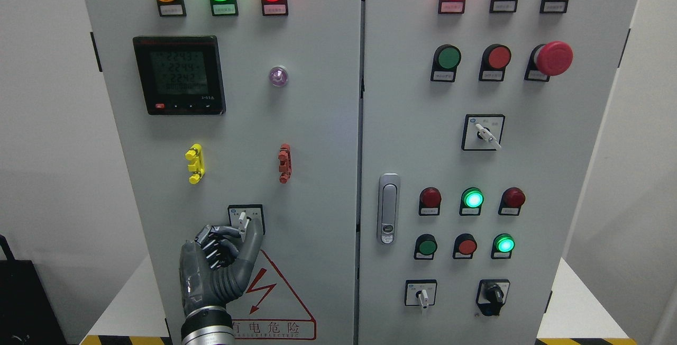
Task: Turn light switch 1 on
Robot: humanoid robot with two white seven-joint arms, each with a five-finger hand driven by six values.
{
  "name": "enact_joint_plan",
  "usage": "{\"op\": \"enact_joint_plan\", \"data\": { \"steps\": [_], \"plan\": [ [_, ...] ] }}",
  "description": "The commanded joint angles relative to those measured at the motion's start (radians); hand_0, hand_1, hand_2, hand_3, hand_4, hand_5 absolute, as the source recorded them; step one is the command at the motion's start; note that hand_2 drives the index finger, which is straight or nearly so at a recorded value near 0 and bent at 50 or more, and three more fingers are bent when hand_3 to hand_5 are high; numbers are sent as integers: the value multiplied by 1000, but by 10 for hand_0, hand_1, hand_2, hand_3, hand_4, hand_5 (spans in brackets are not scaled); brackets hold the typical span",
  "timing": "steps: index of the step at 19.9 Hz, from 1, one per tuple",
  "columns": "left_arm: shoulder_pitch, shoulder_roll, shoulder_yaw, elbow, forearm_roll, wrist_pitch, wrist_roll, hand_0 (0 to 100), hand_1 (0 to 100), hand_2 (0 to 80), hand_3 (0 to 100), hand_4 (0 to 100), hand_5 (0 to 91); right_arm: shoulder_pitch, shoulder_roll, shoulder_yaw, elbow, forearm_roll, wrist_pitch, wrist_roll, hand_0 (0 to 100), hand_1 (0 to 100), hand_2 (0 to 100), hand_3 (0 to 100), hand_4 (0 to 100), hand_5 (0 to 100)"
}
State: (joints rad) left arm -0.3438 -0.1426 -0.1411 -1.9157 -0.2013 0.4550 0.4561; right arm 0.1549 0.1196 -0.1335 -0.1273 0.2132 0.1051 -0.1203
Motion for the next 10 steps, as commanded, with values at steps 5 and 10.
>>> {"op": "enact_joint_plan", "data": {
  "steps": [5, 10],
  "plan": [
    [-1, 0, 0, 9, 0, -1, -1, 127, 577, 620, 935, 928, 835, 0, 0, 0, 0, 0, -1, 1, 54, 0, 0, 0, 0, 0],
    [-8, 0, 0, 14, 0, 1, -1, 142, 565, 621, 936, 928, 835, 0, 0, 0, 0, 0, -1, 1, 54, 0, 0, 0, 0, 0]
  ]
}}
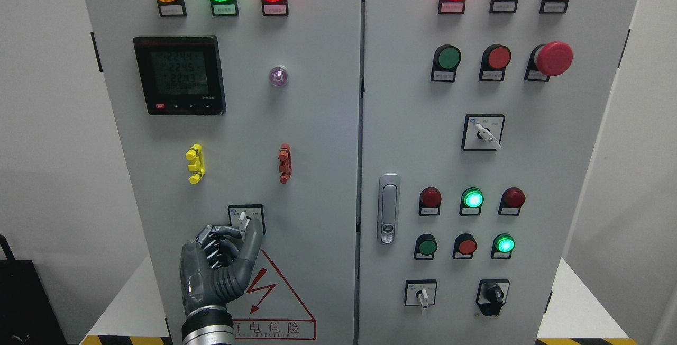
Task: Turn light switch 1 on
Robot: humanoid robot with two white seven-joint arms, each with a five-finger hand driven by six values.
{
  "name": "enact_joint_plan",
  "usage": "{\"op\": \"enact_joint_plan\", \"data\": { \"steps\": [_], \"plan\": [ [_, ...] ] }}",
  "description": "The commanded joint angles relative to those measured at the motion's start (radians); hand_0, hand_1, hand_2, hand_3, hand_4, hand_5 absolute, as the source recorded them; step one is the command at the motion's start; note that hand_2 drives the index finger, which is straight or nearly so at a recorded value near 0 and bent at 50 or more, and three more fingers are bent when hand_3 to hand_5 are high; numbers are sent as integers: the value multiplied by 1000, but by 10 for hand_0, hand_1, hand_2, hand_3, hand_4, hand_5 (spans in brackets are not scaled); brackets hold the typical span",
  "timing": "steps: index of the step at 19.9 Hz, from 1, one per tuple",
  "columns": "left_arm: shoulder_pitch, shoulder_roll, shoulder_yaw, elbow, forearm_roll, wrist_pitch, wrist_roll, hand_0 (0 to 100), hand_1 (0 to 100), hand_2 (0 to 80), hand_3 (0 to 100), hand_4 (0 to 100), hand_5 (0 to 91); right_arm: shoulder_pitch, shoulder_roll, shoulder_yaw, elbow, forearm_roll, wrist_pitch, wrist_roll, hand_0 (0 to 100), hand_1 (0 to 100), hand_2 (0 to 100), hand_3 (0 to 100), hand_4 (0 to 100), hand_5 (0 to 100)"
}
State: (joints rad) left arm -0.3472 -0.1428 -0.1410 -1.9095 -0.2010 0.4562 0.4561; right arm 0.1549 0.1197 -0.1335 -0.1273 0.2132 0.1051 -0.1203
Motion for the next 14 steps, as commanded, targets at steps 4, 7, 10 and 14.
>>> {"op": "enact_joint_plan", "data": {
  "steps": [4, 7, 10, 14],
  "plan": [
    [-4, -1, 0, 7, 0, -1, -2, 155, 554, 621, 936, 929, 837, 0, 0, 0, 0, 0, -1, 1, 54, 0, 0, 0, 0, 0],
    [-6, -1, 0, 9, 0, -2, -1, 167, 550, 621, 936, 930, 837, 0, 0, 0, 0, 0, -1, 1, 54, 0, 0, 0, 0, 0],
    [-12, -1, -2, 9, 0, -1, -1, 175, 545, 620, 936, 930, 837, 0, 0, 0, 0, 0, -1, -1, 54, 0, 0, 0, 0, 0],
    [-12, -1, -2, 15, 0, -1, -1, 183, 542, 620, 937, 930, 838, 0, 0, 0, 0, 0, -1, -1, 54, 0, 0, 0, 0, 0]
  ]
}}
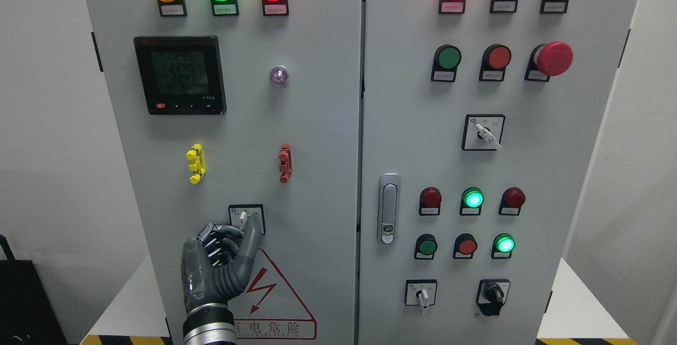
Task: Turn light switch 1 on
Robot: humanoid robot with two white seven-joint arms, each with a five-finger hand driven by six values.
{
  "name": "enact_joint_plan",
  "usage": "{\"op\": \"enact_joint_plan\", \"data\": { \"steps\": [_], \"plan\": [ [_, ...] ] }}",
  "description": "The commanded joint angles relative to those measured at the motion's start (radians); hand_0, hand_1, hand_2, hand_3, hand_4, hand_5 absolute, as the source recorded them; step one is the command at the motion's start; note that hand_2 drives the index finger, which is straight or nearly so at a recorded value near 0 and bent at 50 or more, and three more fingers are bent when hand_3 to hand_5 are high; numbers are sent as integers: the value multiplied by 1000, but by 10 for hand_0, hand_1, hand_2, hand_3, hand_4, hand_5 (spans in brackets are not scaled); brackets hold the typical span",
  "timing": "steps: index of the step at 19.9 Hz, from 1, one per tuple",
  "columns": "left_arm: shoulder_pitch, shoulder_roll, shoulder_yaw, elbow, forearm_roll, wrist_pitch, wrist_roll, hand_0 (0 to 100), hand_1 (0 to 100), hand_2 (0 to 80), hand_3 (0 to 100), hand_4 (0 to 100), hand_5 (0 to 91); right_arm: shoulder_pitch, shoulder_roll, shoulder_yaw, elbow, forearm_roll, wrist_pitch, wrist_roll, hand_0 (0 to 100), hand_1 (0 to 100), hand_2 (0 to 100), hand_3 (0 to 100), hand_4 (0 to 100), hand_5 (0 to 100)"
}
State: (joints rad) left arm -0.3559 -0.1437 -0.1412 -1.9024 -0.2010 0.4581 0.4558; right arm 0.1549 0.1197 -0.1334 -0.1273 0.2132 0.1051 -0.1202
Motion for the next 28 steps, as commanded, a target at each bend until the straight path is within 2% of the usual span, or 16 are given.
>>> {"op": "enact_joint_plan", "data": {
  "steps": [1, 13, 28],
  "plan": [
    [-5, 0, -2, 8, 0, -2, 0, 184, 541, 620, 936, 931, 837, 0, 0, 0, 0, 0, -1, -1, 54, 0, 0, 0, 0, 0],
    [-3, 0, -2, 8, 0, 10, 0, 207, 530, 619, 937, 933, 833, 0, 0, 0, 0, 0, -1, -1, 54, 0, 0, 0, 0, 0],
    [-5, 0, -2, 6, 2, 10, -2, 292, 500, 618, 937, 934, 832, 0, 0, 0, 0, 0, -1, 1, 54, 0, 0, 0, 0, 0]
  ]
}}
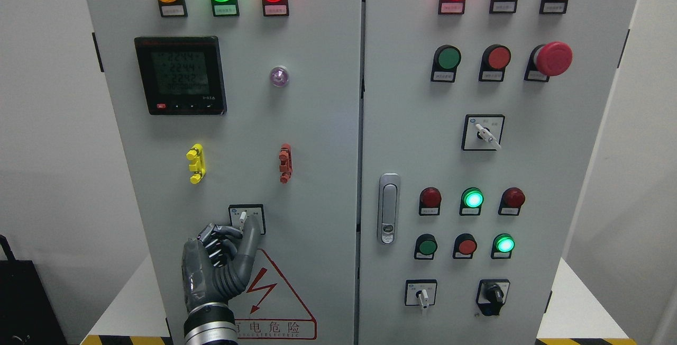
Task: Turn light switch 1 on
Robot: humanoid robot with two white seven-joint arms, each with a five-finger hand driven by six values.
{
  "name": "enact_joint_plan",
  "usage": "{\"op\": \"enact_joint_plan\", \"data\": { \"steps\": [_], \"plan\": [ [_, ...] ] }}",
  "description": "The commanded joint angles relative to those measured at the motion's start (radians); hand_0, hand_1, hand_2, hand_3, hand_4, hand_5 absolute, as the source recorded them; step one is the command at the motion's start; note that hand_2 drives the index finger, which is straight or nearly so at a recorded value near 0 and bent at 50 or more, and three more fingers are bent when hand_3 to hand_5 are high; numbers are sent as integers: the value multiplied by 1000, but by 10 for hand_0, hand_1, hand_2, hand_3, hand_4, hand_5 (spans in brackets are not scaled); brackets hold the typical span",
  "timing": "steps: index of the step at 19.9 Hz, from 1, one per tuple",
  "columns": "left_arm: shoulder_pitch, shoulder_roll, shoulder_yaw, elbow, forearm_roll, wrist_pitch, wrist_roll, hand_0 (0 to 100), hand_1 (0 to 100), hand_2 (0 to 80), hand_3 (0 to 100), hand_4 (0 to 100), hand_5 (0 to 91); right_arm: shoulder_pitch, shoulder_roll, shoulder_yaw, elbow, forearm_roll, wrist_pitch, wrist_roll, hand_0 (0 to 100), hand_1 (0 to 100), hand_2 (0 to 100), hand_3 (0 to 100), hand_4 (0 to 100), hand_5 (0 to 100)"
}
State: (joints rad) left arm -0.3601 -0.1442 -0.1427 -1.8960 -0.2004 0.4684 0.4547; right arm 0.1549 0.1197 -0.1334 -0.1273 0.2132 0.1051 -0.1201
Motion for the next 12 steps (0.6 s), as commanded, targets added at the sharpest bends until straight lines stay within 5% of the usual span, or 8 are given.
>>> {"op": "enact_joint_plan", "data": {
  "steps": [1, 12],
  "plan": [
    [0, 0, 0, 0, 1, 0, -1, 299, 499, 618, 938, 934, 832, 0, 0, 0, 0, 0, -1, 0, 54, 0, 0, 0, 0, 0],
    [-3, 0, -3, 2, 2, 0, -1, 372, 475, 618, 938, 933, 831, 0, 0, 0, 0, 0, -1, -1, 54, 0, 0, 0, 0, 0]
  ]
}}
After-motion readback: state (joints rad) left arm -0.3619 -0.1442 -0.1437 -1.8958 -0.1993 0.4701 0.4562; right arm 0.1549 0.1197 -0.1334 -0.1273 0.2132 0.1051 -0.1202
